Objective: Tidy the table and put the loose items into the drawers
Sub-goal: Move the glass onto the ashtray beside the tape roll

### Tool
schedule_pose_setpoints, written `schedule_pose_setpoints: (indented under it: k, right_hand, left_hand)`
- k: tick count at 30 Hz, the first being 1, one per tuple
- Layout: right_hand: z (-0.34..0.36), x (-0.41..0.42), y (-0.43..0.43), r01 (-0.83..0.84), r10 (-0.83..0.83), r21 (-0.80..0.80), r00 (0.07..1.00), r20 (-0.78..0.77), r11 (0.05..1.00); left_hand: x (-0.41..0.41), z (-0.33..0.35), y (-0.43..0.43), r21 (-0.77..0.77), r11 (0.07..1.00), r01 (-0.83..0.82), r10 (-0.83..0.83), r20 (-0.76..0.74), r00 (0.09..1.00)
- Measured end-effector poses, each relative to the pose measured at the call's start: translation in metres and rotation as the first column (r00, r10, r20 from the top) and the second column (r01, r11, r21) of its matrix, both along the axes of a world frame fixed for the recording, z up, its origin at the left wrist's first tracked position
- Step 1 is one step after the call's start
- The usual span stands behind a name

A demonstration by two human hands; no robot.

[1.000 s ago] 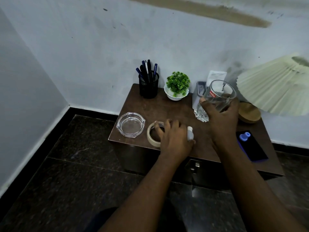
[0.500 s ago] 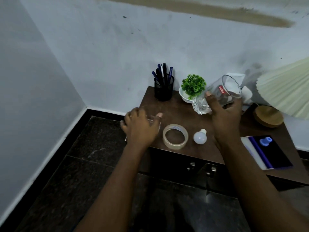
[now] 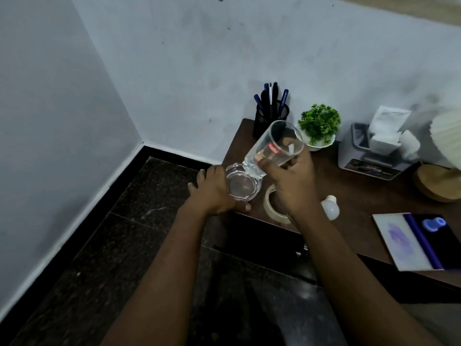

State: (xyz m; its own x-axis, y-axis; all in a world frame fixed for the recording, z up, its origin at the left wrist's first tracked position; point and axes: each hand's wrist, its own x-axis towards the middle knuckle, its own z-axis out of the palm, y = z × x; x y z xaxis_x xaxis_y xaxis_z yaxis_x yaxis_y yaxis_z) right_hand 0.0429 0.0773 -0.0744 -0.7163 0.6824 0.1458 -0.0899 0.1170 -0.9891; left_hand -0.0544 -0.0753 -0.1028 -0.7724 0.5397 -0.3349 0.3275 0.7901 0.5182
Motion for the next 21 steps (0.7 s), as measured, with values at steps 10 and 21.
schedule_pose_setpoints:
  k: [10, 21]
  right_hand:
    - [-0.020, -0.011, -0.022, -0.185, 0.156, 0.123, 0.965, 0.212, 0.975]
    - [-0.012, -0.009, -0.022, -0.238, 0.186, 0.214, 0.954, 0.237, 0.947]
  left_hand:
    - [-0.008, 0.000, -0.002, 0.092, 0.994, 0.065, -0.068, 0.022, 0.997]
    - [-0.012, -0.003, -0.002, 0.093, 0.993, 0.076, -0.078, 0.018, 0.997]
